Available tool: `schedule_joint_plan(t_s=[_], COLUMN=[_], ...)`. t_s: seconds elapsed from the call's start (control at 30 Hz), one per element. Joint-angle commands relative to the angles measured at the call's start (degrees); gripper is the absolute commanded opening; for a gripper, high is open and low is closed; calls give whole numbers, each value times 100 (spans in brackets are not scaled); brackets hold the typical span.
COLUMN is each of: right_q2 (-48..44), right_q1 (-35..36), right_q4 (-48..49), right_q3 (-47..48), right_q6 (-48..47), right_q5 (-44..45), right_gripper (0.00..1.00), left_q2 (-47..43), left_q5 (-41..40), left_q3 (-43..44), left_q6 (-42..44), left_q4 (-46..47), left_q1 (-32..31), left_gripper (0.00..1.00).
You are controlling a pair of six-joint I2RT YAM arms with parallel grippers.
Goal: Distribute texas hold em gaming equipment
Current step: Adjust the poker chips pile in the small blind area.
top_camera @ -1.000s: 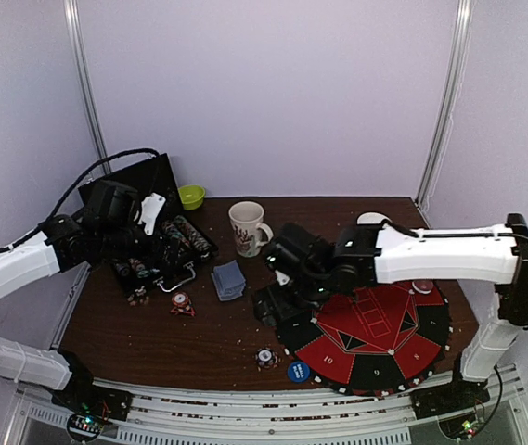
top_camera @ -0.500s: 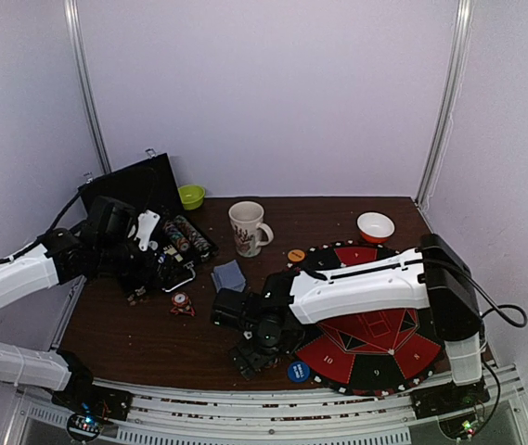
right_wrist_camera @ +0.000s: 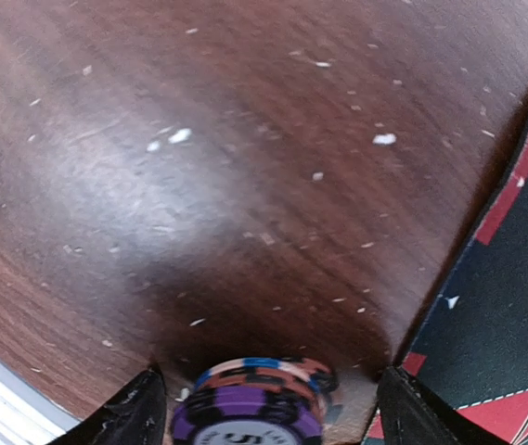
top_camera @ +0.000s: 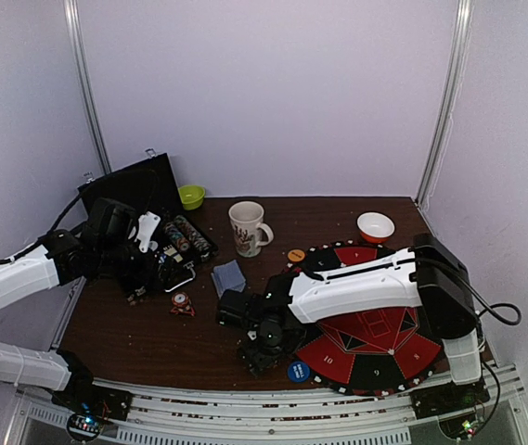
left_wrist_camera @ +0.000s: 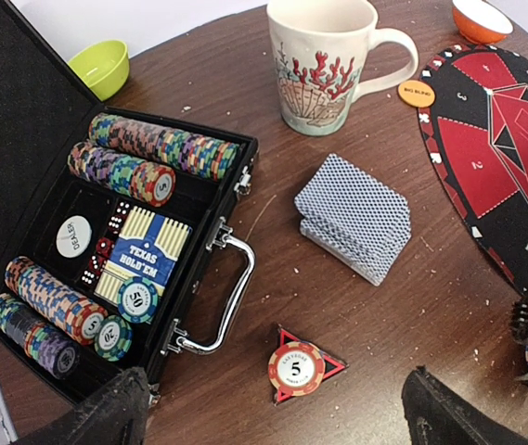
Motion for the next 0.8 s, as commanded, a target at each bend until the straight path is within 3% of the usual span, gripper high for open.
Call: schedule_joint_plan(t_s=[0.0,0.33,0.77], right_q2=[-132,-237,-267], right_q1=[-127,-108,-71], right_q4=[24,-200,-118], right_q3=[-253,-453,-490], right_q6=[-22,30,-32], right_q5=[-29,-75,-131], right_gripper=[78,58,50], left_q2=[-18,48,70], left_q5=[-47,-58,-19], left_q3=[-37,5,13], left_q6=[71,132,98], left_q4=[244,240,223], left_q1=[27,25,27], left_gripper=[98,98,98])
